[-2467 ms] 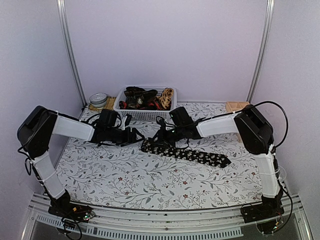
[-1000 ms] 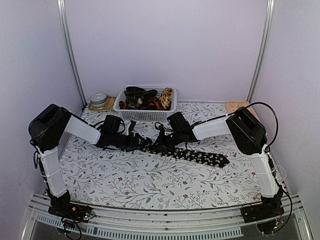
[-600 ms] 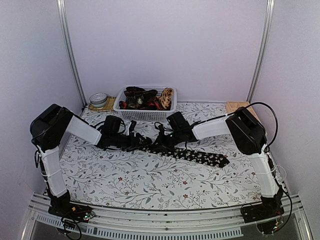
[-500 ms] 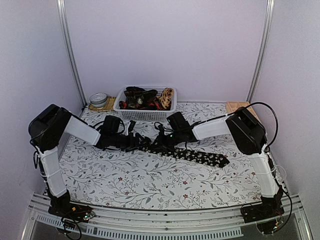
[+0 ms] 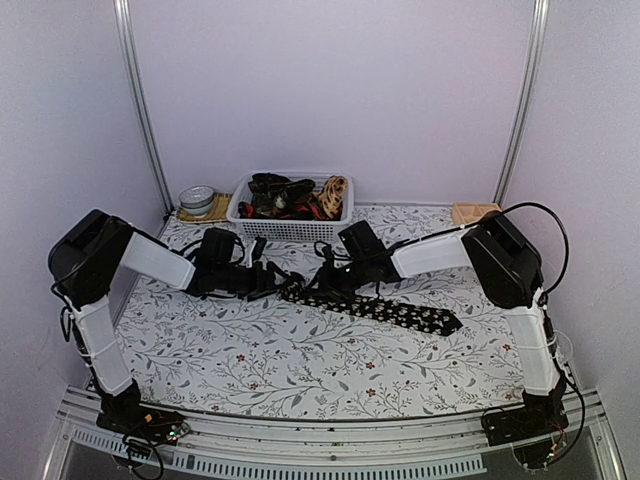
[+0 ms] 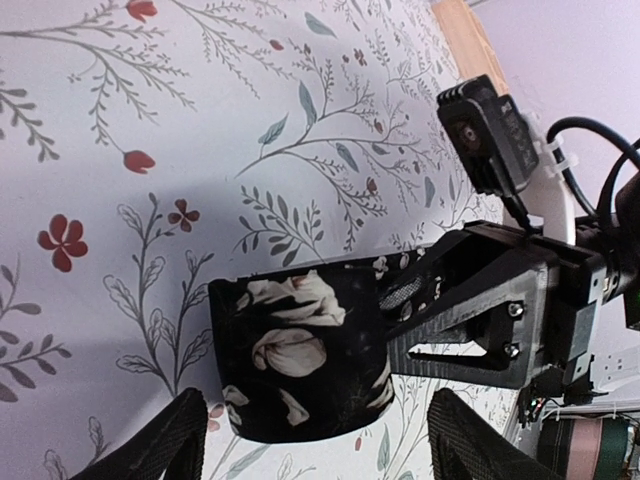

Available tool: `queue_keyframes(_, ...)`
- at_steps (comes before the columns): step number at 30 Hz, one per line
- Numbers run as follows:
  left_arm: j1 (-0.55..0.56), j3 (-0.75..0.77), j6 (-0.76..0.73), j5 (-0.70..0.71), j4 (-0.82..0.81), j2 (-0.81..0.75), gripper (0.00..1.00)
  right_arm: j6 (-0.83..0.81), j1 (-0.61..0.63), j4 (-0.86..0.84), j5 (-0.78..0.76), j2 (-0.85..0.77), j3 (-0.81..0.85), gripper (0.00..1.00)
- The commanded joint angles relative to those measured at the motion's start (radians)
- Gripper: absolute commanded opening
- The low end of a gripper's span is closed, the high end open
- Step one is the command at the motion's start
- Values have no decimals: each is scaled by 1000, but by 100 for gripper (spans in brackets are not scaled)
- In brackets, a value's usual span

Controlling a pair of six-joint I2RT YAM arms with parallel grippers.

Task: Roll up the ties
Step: Roll the tie at the center of the board.

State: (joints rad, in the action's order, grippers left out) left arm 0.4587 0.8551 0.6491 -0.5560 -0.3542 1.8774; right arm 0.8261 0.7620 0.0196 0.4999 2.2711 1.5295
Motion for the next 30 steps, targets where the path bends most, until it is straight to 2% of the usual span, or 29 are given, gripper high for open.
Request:
queue_keyframes(1,-13,-16,2,9,-5,-19,75,-7,-7,25,-31,-197,-23,29)
queue_keyframes(8,-31,-23,8,0,-46,-25,75,22,-8,-7,-9,-199,-17,29)
queue_keyframes(16,-51,5,6,-6,-26,-11,75,53,-4,-19,-4,-123,45,31)
queue_keyframes(19,-57,15,-2,5,-14,10,73,72,-2,-40,8,-98,50,39)
queue_keyframes(30,-62,48,2,-28,-38,80,62,93,3,-33,13,-41,98,41)
